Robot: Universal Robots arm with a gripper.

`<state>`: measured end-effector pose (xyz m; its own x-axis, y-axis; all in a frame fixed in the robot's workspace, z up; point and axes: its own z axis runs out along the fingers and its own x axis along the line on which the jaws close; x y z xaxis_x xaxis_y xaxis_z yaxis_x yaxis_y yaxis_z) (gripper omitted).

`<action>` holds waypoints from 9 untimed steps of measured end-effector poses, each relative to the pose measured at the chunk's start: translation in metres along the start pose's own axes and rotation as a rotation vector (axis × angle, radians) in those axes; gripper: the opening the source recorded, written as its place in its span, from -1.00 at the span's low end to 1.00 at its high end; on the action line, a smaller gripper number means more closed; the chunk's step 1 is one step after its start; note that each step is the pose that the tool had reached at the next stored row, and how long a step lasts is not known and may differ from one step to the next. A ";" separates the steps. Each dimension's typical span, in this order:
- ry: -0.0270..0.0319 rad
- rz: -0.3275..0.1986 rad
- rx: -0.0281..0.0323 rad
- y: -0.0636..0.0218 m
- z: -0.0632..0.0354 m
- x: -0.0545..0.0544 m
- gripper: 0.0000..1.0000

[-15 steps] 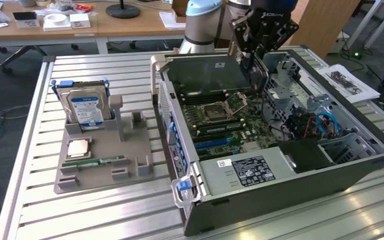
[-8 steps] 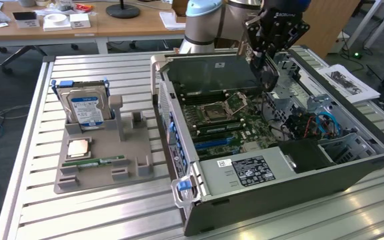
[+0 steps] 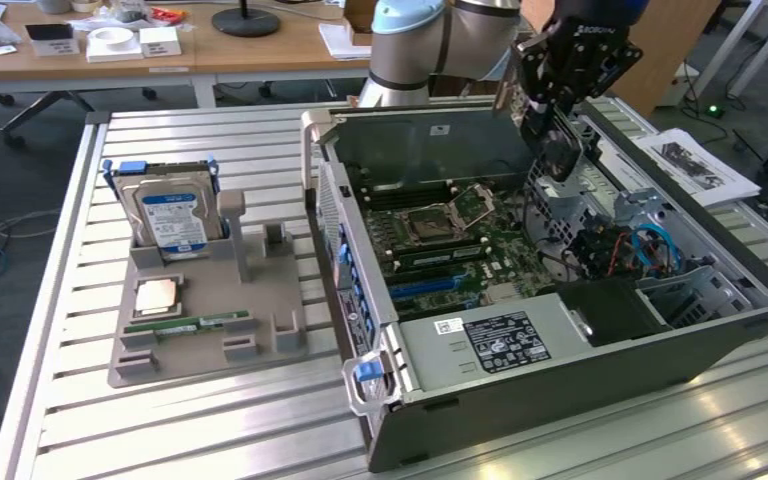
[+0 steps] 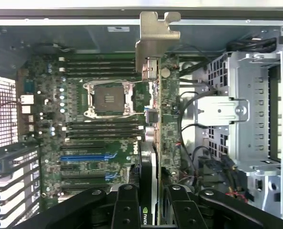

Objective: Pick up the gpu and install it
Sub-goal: 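Pick up the gpu and move the gpu toward the slot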

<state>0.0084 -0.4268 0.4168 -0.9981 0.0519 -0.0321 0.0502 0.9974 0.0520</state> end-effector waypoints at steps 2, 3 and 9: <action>0.0000 0.000 0.0000 0.0004 0.0002 -0.006 -0.47; 0.0000 0.000 0.0000 0.0005 0.0004 -0.009 -0.47; 0.0000 0.000 0.0000 0.0013 0.0009 -0.025 -0.47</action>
<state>0.0337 -0.4268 0.4168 -0.9981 0.0519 -0.0321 0.0502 0.9974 0.0520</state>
